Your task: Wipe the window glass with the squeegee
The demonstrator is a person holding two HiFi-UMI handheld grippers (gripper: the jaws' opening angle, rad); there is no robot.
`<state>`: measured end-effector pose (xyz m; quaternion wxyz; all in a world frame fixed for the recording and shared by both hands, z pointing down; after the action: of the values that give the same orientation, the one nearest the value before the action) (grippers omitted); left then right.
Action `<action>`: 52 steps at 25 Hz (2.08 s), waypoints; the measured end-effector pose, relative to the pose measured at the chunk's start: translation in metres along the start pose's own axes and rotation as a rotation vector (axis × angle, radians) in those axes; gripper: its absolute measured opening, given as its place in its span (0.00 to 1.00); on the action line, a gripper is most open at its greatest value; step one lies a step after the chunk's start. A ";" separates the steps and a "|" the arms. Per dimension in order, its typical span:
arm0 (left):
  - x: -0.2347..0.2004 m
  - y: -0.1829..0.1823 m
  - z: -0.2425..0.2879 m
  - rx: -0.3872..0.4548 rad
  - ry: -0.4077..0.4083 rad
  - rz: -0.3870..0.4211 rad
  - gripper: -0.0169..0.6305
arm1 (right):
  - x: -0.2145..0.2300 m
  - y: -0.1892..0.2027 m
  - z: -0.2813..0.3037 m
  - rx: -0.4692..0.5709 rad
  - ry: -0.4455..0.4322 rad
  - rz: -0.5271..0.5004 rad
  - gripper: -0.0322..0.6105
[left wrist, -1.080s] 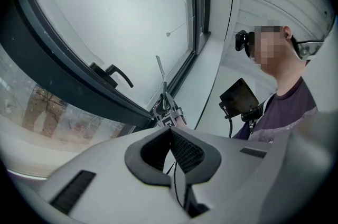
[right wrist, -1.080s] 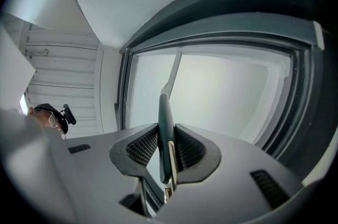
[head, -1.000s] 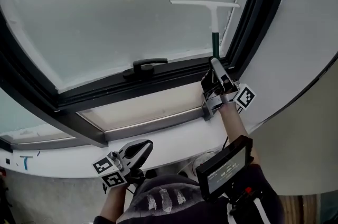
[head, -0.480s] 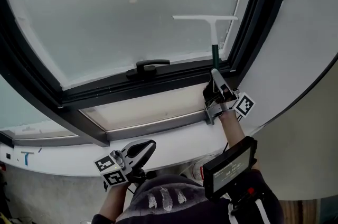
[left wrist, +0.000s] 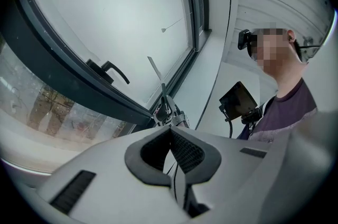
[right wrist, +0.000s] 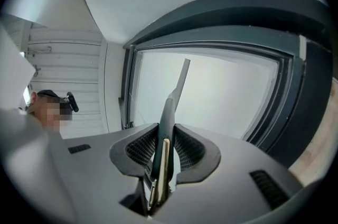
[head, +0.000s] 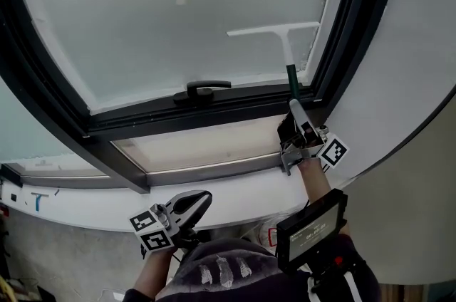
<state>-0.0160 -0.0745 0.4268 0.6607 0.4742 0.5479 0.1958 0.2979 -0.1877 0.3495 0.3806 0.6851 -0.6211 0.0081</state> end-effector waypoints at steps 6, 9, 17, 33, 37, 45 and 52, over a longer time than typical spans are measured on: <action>0.005 0.018 -0.004 -0.009 -0.068 -0.037 0.03 | -0.011 0.005 0.003 0.016 -0.069 0.053 0.19; 0.007 0.023 -0.007 -0.013 -0.097 -0.052 0.04 | -0.014 0.009 0.002 0.066 -0.095 0.079 0.19; -0.006 0.014 -0.023 0.013 -0.075 -0.048 0.03 | -0.038 0.017 0.027 0.118 -0.115 -0.064 0.19; -0.101 -0.072 -0.153 -0.001 0.096 0.021 0.04 | -0.086 0.098 0.195 0.207 -0.197 -0.299 0.19; -0.110 -0.086 -0.169 -0.001 0.114 0.012 0.03 | -0.101 0.107 0.235 0.210 -0.224 -0.316 0.19; -0.116 -0.099 -0.172 0.056 0.118 0.001 0.03 | -0.097 0.102 0.299 0.202 -0.259 -0.290 0.19; -0.122 -0.077 -0.178 0.090 0.078 0.039 0.03 | -0.094 0.092 0.310 0.285 -0.313 -0.239 0.19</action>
<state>-0.2378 -0.1325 0.4370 0.6130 0.5060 0.5722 0.2019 0.0546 -0.2675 0.1307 0.1775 0.7933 -0.5797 -0.0557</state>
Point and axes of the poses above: the fingertips, and each gripper's own axes: z forward along the fingers, x to its right, y out of its underside, the point moved 5 cm from there along -z, backward along the fingers, and after that the axes turned 8 degrees about -y, right-handed, at the moved point
